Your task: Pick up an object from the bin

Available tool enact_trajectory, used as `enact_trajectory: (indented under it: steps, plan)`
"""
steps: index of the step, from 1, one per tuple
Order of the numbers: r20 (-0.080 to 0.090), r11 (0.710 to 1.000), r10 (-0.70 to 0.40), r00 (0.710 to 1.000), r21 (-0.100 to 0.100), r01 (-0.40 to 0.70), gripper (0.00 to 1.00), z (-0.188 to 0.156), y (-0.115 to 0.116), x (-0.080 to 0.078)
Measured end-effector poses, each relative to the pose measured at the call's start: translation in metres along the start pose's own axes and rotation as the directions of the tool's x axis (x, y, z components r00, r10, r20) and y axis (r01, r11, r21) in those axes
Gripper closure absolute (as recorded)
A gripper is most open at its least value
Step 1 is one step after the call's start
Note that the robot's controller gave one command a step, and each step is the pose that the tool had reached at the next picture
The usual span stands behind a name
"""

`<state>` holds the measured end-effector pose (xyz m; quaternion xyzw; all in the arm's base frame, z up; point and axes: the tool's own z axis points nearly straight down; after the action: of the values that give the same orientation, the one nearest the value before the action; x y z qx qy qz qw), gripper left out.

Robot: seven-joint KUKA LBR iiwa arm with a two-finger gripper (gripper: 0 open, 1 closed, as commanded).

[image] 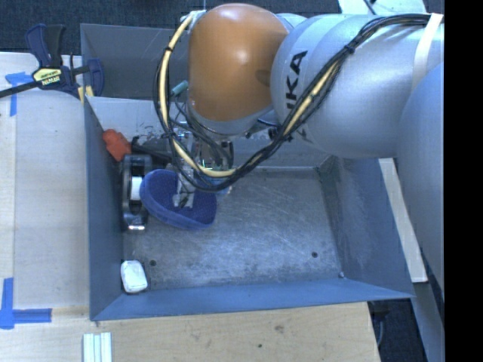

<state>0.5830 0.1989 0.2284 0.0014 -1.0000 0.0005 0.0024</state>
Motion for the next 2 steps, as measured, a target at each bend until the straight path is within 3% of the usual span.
enact_trajectory:
  steps: [1,2]
  plan:
    - [-0.001,0.999,0.035,0.999,0.001,-0.035,0.00,0.1256,-0.0282,-0.0145]
    - [0.004,0.999,0.034,0.999,-0.001,-0.034,1.00,0.1202,-0.0274,-0.0161]
